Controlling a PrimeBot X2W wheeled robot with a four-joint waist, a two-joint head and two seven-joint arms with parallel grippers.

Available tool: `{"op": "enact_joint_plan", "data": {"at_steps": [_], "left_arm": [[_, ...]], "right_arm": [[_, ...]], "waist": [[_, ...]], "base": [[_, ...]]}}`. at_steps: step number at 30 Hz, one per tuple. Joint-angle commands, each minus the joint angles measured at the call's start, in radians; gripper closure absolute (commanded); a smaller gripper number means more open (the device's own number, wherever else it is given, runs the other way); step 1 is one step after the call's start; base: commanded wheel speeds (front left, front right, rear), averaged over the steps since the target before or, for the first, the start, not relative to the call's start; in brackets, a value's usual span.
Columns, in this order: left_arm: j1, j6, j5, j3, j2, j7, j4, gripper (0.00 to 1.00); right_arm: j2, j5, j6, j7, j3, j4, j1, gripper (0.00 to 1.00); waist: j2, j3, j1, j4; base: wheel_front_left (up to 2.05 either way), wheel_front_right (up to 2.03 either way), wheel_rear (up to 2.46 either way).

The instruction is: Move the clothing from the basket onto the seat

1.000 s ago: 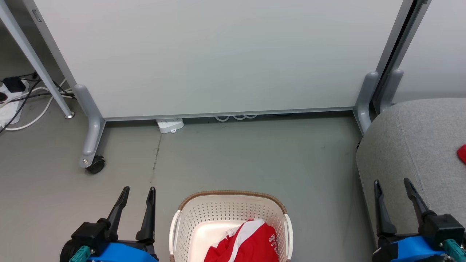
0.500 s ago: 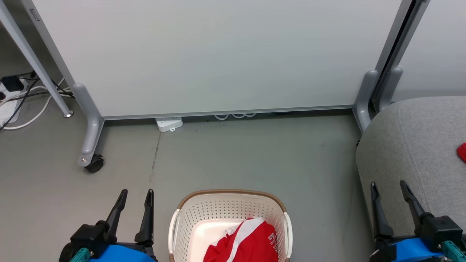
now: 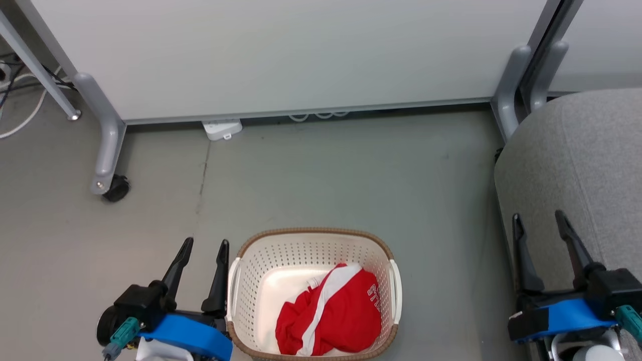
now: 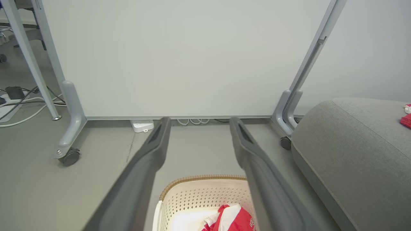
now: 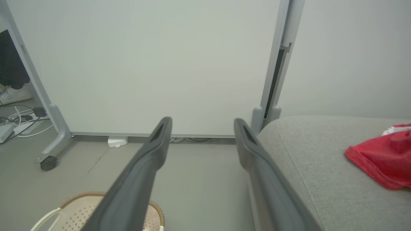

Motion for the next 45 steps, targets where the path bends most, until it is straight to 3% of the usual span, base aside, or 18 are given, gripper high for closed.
{"op": "enact_joint_plan", "data": {"at_steps": [1,13,25,35,45], "left_arm": [[-0.030,-0.004,-0.003,-0.009,0.001,-0.003,0.005,0.00],[-0.260,-0.004,-0.014,-0.112,0.019,-0.003,0.142,0.00],[-0.493,-0.004,-0.030,-0.157,0.067,-0.003,0.425,0.00],[-0.663,-0.004,-0.043,-0.164,0.111,0.011,0.671,0.00],[-0.750,0.013,-0.071,-0.145,0.133,0.022,0.803,0.00]], "right_arm": [[0.002,-0.004,-0.001,-0.001,0.003,-0.016,-0.027,0.00],[0.003,-0.027,-0.001,-0.011,0.053,-0.093,-0.202,0.00],[0.003,0.012,-0.001,-0.058,0.121,-0.123,-0.309,0.00],[0.003,0.066,-0.001,-0.096,0.165,-0.117,-0.339,0.00],[0.003,0.112,-0.001,-0.112,0.203,-0.101,-0.339,0.00]], "waist": [[0.0000,0.072,-0.0001,-0.017],[0.0000,0.402,-0.0001,-0.130],[0.0000,0.652,-0.0001,-0.276],[0.0000,0.798,-0.0001,-0.354],[0.0000,0.857,-0.0001,-0.406]], "base": [[0.00,0.00,0.00],[0.00,0.00,0.00],[0.00,0.00,0.00],[0.00,0.00,0.00],[0.00,0.00,0.00]]}}
